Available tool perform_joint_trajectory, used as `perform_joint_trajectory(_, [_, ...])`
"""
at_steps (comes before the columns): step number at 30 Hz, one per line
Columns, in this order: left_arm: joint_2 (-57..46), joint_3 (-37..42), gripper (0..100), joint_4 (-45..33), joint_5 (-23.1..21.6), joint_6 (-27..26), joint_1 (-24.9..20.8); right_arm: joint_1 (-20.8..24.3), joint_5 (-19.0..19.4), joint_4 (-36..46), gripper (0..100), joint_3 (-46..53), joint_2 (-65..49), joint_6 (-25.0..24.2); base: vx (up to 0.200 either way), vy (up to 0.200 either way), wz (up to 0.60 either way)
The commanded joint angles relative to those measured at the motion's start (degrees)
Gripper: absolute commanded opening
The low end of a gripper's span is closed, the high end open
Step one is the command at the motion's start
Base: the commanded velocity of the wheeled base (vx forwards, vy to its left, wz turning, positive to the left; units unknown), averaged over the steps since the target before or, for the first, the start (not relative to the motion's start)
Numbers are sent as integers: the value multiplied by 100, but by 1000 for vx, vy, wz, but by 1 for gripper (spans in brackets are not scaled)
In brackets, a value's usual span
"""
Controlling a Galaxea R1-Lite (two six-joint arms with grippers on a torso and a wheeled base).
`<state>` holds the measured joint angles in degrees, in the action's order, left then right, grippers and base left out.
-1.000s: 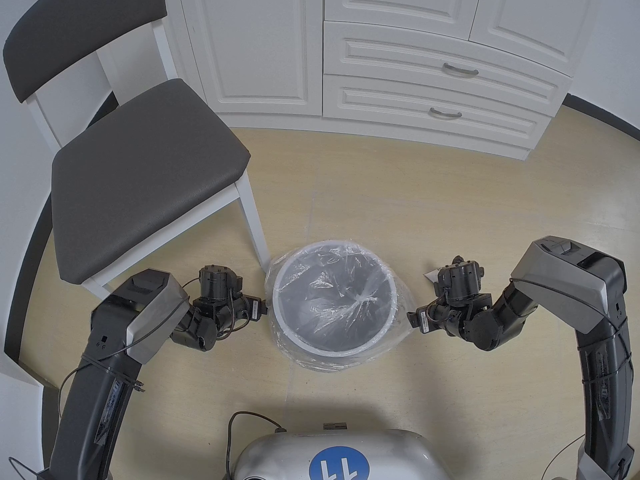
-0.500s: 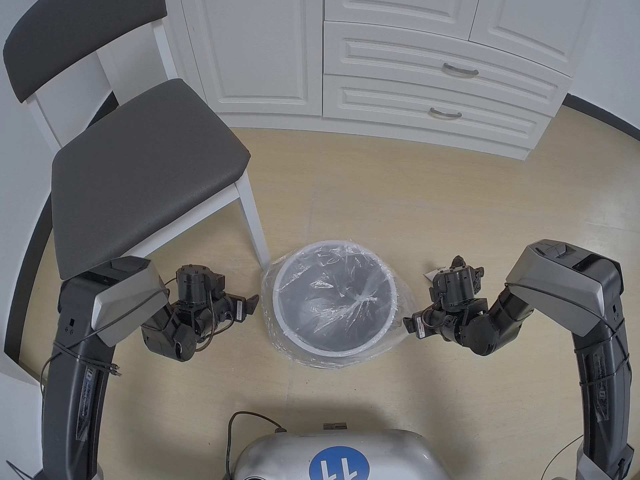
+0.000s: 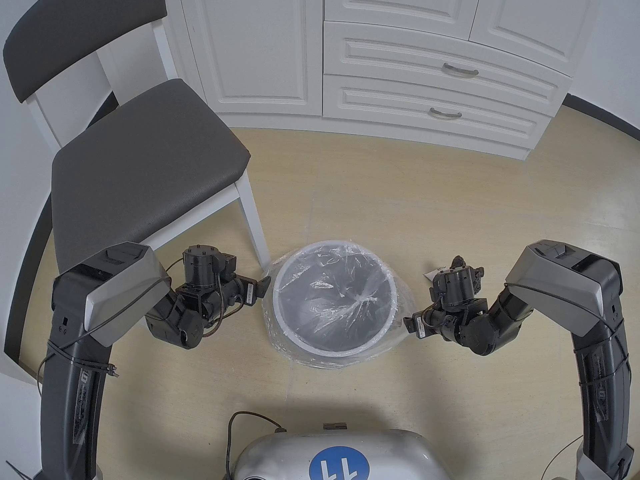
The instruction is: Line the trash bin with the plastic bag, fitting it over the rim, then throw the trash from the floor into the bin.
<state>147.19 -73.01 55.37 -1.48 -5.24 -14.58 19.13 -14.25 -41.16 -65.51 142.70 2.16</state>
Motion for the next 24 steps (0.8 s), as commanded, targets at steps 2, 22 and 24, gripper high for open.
perform_joint_trajectory(2, [398, -346, 100, -35, 16, 6, -63, -5, 1, 2, 100, -14, 21, 4, 0, 0, 0])
perform_joint_trajectory(22, [943, -926, 100, -79, 112, 638, -282, 329, 300, 284, 100, -779, 530, -831, 0, 0, 0])
perform_joint_trajectory(24, [961, -926, 100, -17, 271, 656, -300, 408, 388, 521, 100, -1016, 636, -1077, 0, 0, 0])
